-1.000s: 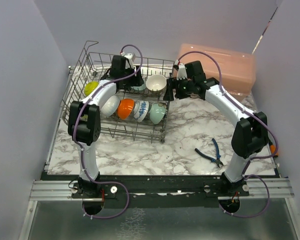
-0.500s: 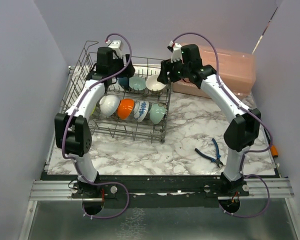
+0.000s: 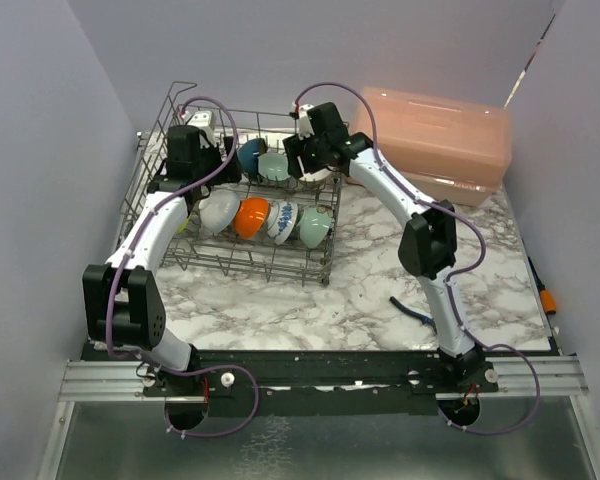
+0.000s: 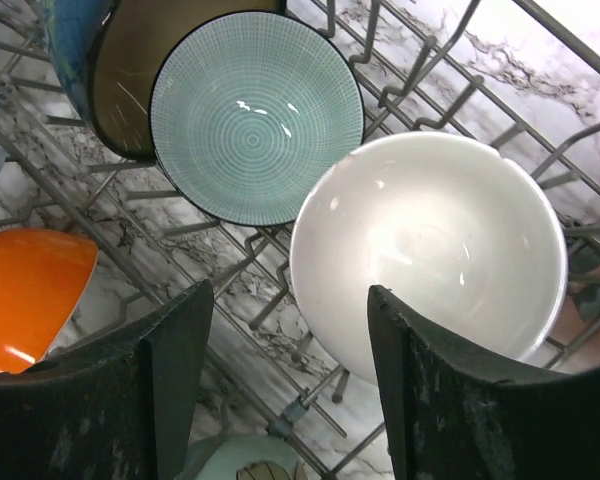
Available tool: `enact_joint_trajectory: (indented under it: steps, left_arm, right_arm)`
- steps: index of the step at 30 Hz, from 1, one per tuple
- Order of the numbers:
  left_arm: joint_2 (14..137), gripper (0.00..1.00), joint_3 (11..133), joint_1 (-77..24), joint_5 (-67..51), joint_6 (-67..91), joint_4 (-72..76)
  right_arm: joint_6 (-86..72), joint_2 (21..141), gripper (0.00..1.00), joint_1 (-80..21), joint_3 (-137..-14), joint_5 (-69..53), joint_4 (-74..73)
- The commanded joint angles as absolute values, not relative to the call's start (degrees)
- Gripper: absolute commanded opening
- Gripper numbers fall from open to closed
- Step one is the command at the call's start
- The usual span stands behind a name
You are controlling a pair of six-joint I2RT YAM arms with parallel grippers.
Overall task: Load the bowls into the dish rack
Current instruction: Adjust the bowl in the dish rack.
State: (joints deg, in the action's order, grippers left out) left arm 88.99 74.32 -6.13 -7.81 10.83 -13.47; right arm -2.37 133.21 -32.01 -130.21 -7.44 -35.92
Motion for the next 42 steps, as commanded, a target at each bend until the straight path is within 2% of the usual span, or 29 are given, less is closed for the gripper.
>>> enact_joint_trajectory:
  steps: [1, 9, 23, 26, 32, 42]
  left_arm:
    - [84.3, 0.84, 70.7, -6.3, -7.4, 9.9, -13.9]
    - [82.4, 0.84, 66.8, -6.2, -7.9, 9.8, -13.9]
    - [81.6, 0.84, 65.0, -6.2, -7.9, 10.2, -13.9]
    - [81.6, 0.84, 64.9, -6.2, -7.9, 10.2, -13.8]
    - [81.6, 0.84, 65.0, -6.2, -7.6, 10.1, -13.9]
    - [81.1, 0.84, 66.2, -6.2, -7.6, 10.2, -13.9]
  right_arm:
    - [-1.0, 137.3, 0.66, -32.9, -135.5, -1.7, -36.3]
    - [0.7, 143.1, 0.64, -33.4, -138.8, 3.2, -37.0]
    - [2.9, 146.8, 0.6, -33.8, -140.9, 2.0, -35.4]
    - [3.0, 147.3, 0.56, -33.8, -141.0, 1.6, -35.8]
    - [3.0, 147.9, 0.45, -34.1, -140.8, 1.0, -36.3]
    - [3.9, 144.4, 0.02, -34.3, -139.4, 1.6, -34.9]
